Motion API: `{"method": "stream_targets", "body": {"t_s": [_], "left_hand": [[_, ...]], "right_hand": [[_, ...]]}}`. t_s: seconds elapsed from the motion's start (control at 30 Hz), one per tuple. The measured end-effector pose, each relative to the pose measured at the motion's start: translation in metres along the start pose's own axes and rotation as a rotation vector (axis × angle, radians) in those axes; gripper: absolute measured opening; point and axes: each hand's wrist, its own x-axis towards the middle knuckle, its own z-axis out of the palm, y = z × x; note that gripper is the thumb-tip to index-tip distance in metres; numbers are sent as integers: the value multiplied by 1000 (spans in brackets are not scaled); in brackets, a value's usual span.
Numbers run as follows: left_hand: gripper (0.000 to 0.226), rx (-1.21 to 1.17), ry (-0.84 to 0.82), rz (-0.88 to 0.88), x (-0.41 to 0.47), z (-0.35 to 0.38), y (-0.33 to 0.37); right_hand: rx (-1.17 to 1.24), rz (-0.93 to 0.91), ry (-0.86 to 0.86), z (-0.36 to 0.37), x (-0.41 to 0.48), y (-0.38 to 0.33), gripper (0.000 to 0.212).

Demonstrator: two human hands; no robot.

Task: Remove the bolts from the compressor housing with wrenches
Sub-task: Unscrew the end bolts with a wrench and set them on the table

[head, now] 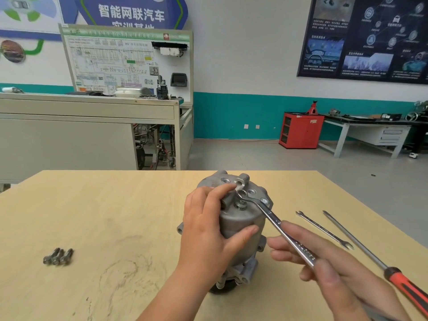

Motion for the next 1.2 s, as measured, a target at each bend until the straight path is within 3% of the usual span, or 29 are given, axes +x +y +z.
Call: {"method": "stream_targets", "body": {"t_s": [0.17,0.33,0.4,0.47,0.57,0.7,0.83,1.07,1.2], "left_hand": [[56,18,-8,-19,1,-1,2],[51,60,-24,-20,3,-3,4],[48,45,-39,-43,3,-4,5],[45,34,-57,-51,3,-4,5],[40,19,-85,-57,3,-5,7],[39,9,-91,-69,3,-5,10],[51,42,-103,-57,2,-2,10],[63,-31,-71,-54,0,-1,9],[65,-33,-80,-61,0,0,8]], "right_hand": [[-146,-12,7,-3,1,-11,60],[15,0,-31,-8,11,-13,63],[244,27,57,-12,25,0,48],[346,76,255,-15,51,24,18],[111,260,334,-14,112,53,16],[-374,338,-43,10,179,48,22],[-610,302,-175,32,205,39,23],[-187,461,-222,9,202,57,33],[427,575,-105,0,202,53,30]]}}
